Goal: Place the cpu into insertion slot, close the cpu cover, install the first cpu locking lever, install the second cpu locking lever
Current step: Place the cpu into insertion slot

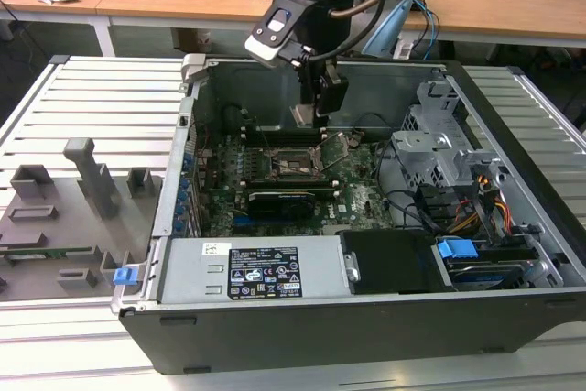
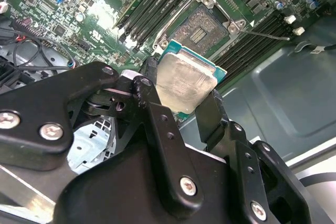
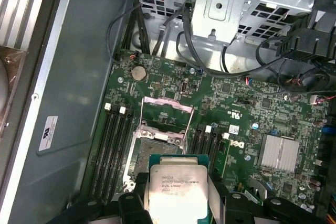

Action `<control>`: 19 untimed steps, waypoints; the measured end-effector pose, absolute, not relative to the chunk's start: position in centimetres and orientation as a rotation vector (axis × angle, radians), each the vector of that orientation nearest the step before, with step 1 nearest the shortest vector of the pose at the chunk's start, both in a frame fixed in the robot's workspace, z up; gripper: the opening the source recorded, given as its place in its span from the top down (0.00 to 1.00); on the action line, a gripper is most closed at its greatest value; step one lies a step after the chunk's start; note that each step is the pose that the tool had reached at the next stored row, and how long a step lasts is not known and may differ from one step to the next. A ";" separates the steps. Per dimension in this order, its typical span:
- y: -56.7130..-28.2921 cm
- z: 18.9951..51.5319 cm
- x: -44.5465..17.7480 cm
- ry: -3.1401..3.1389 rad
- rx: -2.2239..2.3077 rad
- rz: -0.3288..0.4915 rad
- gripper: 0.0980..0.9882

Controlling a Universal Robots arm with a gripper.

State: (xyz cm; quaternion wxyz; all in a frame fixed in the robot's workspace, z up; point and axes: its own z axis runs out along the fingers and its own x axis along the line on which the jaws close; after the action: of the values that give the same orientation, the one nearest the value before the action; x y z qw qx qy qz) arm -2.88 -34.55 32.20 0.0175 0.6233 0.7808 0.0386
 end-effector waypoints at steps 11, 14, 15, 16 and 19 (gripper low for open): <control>-34.5 31.8 -2.9 2.427 1.937 0.118 0.51; -34.5 31.7 -2.9 2.427 1.938 0.118 0.51; -34.5 31.7 -2.9 2.427 1.938 0.118 0.51; -34.5 31.6 -2.9 2.427 1.938 0.118 0.51; -34.5 31.5 -2.9 2.428 1.938 0.117 0.51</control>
State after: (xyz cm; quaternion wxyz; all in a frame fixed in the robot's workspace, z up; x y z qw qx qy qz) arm -2.88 -34.55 31.51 0.0164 0.6234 0.7808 0.0377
